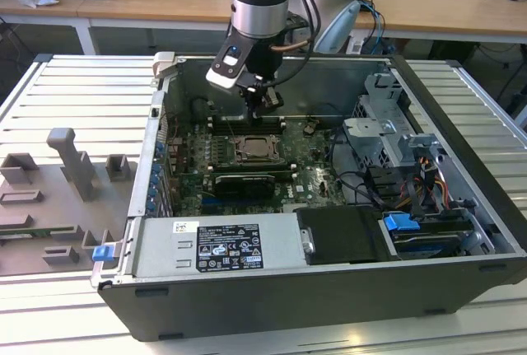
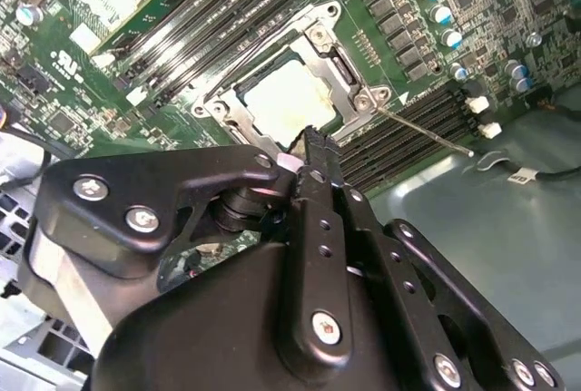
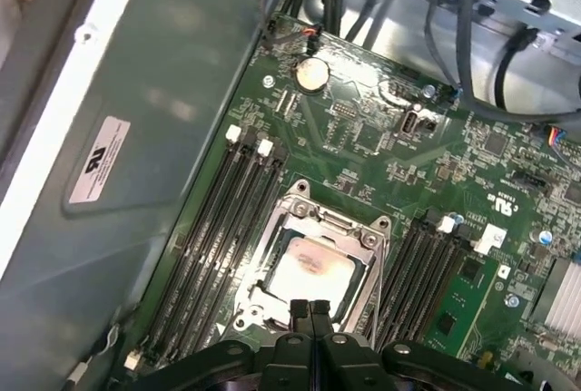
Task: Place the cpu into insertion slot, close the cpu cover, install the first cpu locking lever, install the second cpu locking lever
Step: 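Install the first cpu locking lever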
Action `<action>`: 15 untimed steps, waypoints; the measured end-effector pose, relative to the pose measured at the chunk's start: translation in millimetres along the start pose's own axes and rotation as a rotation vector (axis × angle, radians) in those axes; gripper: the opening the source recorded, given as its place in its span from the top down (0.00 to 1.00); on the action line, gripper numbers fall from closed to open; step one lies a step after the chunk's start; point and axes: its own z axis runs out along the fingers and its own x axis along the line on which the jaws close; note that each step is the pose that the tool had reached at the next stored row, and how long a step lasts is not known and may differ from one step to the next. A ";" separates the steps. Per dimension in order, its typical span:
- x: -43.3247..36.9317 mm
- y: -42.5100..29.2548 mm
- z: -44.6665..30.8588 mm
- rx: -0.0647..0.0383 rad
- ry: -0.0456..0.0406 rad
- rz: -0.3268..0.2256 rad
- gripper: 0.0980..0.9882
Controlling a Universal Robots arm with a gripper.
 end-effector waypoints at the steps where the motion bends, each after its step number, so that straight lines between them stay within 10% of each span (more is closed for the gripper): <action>1: 0.0 0.0 0.0 0.000 0.0005 -0.015 0.99; 15: 0.0 0.0 0.0 0.003 0.0056 -0.166 0.99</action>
